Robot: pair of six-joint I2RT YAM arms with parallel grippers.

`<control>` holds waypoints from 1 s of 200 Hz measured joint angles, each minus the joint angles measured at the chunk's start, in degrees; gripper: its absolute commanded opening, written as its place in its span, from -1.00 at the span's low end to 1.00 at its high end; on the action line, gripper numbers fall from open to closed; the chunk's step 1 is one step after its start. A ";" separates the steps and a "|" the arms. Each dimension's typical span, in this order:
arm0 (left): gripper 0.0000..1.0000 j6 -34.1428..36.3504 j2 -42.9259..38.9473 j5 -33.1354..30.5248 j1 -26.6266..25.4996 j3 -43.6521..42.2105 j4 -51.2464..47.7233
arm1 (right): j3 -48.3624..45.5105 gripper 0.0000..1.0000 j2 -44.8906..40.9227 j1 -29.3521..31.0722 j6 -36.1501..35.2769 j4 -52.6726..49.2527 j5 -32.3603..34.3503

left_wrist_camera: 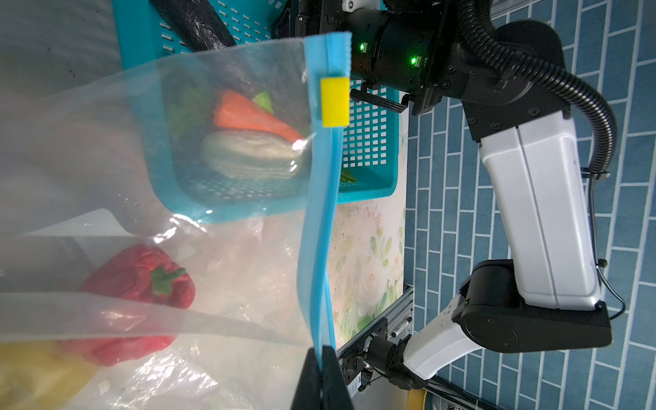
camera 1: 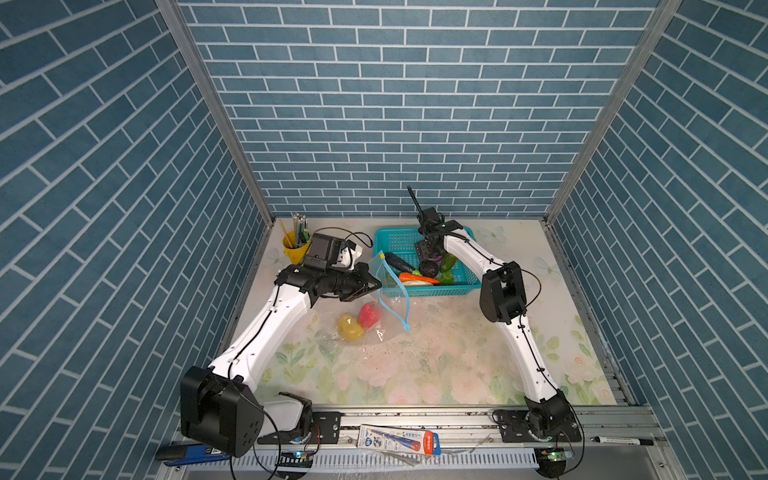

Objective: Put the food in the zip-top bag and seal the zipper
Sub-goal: 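Lower the right gripper into the basket onto the red onion, then close the right gripper on the red onion and lift it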

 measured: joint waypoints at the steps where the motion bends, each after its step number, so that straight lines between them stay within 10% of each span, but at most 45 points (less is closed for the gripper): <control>1: -1.00 0.00 0.00 0.00 0.00 0.00 0.00 | 0.00 0.67 0.00 0.00 -0.02 -0.02 0.00; 200: -1.00 0.28 0.33 0.00 0.00 0.02 -0.02 | -2.47 0.29 -2.32 -1.90 3.37 2.47 -16.57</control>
